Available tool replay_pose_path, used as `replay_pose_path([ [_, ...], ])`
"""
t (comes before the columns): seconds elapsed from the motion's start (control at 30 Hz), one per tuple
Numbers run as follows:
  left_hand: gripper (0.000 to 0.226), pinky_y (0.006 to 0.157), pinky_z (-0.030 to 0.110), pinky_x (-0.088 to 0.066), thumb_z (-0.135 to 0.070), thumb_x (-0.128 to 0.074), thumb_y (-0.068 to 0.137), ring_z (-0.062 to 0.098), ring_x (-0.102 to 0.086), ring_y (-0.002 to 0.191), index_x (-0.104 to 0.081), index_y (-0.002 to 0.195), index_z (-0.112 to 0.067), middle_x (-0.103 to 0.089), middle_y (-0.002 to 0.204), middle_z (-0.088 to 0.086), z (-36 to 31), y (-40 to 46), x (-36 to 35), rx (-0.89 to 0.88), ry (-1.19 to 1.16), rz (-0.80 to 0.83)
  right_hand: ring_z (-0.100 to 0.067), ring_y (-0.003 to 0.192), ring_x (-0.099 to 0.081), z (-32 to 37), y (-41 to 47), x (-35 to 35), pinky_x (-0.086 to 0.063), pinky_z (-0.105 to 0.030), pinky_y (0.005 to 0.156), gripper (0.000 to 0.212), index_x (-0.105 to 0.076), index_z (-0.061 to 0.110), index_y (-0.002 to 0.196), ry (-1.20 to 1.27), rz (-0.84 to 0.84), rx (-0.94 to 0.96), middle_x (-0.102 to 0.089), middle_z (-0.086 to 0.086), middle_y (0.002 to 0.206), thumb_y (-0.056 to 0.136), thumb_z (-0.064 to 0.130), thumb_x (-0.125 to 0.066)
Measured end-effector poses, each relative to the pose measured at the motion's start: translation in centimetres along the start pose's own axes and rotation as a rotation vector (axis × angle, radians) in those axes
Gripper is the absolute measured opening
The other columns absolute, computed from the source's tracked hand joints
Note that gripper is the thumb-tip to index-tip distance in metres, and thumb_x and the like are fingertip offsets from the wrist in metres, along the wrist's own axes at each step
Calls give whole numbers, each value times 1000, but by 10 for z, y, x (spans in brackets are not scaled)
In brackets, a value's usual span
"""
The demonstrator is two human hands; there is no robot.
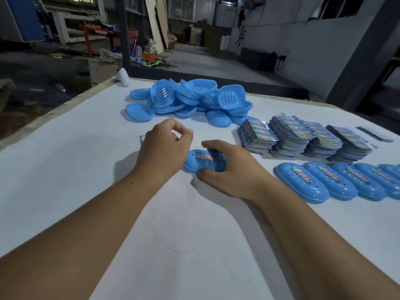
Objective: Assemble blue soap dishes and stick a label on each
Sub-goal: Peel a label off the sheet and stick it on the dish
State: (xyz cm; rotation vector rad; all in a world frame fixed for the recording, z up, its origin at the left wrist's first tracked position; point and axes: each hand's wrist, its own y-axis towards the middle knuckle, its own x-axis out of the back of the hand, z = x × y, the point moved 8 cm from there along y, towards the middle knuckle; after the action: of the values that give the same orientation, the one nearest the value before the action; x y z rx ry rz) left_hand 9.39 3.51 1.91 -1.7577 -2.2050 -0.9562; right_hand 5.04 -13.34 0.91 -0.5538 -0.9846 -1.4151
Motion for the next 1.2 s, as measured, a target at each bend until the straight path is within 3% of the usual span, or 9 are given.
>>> replay_pose_path([
  [0.13,19,52,25,-35,-40,-60,95,8,-56,51,-55,82,-28,-56,45,-5,-8,-6,7,-58,28,-14,-18,114,-58,-3,-9,12,-48,-37,99,69,-56,34,136,-102,-42,-83,-63,7,122,74,59,-72],
  [0.27,16,53,23,-37,-39,-60,97,14,-57,55,-59,92,-24,-60,52,-3,-13,-9,11,-87,47,-11,-30,121,-50,-20,-32,39,-42,-41,104,66,-54,31,136,-236,-165,-263,-56,-3,130,78,61,-63],
  [0.47,14,56,28,-41,-37,-62,95,17,-59,58,-62,90,-24,-61,52,-2,-21,-12,4,-149,41,30,-34,117,-48,-40,-82,63,-37,-43,92,59,-54,27,126,-446,-234,-495,-57,-4,123,81,65,-53],
  [0.7,11,58,31,-43,-34,-67,90,16,-58,53,-62,83,-27,-56,46,-8,-20,-14,7,-273,76,0,-33,114,-44,-43,-85,62,-38,-44,92,52,-56,23,124,-423,-257,-531,-50,-5,121,86,59,-56],
  [0.97,22,54,32,-47,-56,-55,83,13,-53,43,-58,88,-35,-61,59,-24,-15,-12,8,-325,52,-74,-34,118,-41,-64,-91,78,-36,-43,98,49,-52,24,129,-361,-317,-596,-47,-7,127,88,49,-60],
  [1.2,14,59,35,-47,-35,-67,90,15,-56,50,-58,81,-29,-61,58,-21,-23,-16,6,-304,84,9,-35,120,-41,-84,-95,91,-38,-43,100,49,-52,27,132,-364,-365,-648,-46,-7,131,89,47,-63],
])
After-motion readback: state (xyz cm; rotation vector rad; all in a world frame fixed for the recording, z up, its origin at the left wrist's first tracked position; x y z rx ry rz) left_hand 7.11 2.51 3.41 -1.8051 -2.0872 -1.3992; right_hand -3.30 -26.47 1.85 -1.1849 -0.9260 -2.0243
